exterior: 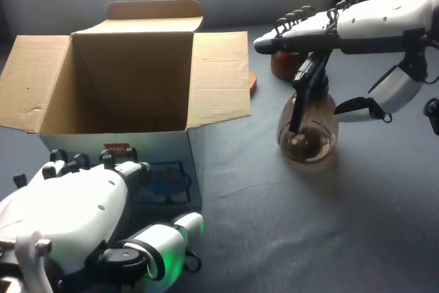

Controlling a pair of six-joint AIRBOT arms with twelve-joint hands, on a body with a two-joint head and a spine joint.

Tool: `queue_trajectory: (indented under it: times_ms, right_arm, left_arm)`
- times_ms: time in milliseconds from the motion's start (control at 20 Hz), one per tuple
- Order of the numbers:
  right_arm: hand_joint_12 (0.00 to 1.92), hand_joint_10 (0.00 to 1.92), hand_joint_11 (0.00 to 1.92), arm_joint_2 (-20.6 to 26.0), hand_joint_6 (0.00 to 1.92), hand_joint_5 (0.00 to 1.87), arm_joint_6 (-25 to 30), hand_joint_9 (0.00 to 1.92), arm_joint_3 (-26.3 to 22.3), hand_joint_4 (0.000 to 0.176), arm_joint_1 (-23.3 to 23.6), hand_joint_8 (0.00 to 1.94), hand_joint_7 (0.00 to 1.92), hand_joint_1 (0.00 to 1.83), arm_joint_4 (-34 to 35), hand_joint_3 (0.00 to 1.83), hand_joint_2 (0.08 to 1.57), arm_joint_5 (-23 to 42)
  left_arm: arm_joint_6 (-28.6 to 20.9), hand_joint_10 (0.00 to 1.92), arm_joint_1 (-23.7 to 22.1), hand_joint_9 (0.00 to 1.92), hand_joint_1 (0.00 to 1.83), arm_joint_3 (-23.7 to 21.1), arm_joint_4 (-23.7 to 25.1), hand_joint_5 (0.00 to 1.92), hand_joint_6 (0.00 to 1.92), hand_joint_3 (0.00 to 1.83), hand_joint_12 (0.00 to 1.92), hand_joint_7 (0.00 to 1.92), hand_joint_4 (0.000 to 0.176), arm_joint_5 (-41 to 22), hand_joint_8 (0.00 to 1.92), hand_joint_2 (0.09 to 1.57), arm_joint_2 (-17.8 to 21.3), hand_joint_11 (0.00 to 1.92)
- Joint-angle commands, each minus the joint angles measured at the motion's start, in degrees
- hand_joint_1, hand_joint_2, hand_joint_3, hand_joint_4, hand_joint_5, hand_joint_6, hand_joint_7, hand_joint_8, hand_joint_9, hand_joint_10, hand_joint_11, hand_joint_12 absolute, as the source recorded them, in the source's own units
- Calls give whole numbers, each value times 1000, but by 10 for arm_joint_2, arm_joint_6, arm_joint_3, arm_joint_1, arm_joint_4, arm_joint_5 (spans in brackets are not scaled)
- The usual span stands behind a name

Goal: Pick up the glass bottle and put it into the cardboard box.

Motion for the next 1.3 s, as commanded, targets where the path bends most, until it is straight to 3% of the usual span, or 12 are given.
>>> queue_trajectory:
  times_ms: [0, 1050, 1100, 1150, 1200, 1250]
  right_arm:
    - [0, 0, 0, 2, 0, 0, 5, 0, 2, 0, 4, 0, 0, 1128, 40, 581, 755, 22]
    - [0, 0, 0, 0, 0, 0, -6, 0, 2, 0, -5, 12, 31, 1140, 39, 632, 729, 23]
    - [0, 334, 0, 0, 388, 8, -6, 2, 2, 0, -5, 276, 166, 1148, 39, 655, 738, 23]
    - [144, 542, 0, 0, 598, 1, -7, 0, 2, 0, -4, 514, 145, 1155, 39, 658, 733, 23]
    - [1376, 1172, 0, 0, 1135, 187, -7, 128, 2, 0, -4, 966, 389, 1202, 39, 684, 756, 21]
    - [1812, 1532, 86, 0, 1554, 487, -7, 327, 2, 0, -3, 1261, 728, 1163, 39, 396, 1051, 21]
  left_arm:
    - [-3, 4, -2, 276, 187, 4, 58, 308, 3, 2, 758, 301, 26, -18, 6, 1216, -2, 0]
    - [-51, 2, 39, 284, 200, 13, 85, 323, 4, 0, 783, 302, 24, -16, 0, 1215, -8, 0]
    - [-62, 3, 43, 288, 203, 12, 89, 325, 4, 0, 784, 304, 24, -17, 1, 1213, -8, 0]
    - [-70, 4, 45, 290, 211, 11, 94, 328, 5, 0, 786, 306, 23, -19, 2, 1211, -8, 0]
    - [-70, 6, 45, 299, 226, 10, 96, 342, 9, 0, 790, 315, 21, -19, 4, 1204, -8, 2]
    - [-70, 7, 45, 302, 232, 8, 96, 347, 9, 0, 792, 318, 21, -20, 5, 1203, -8, 3]
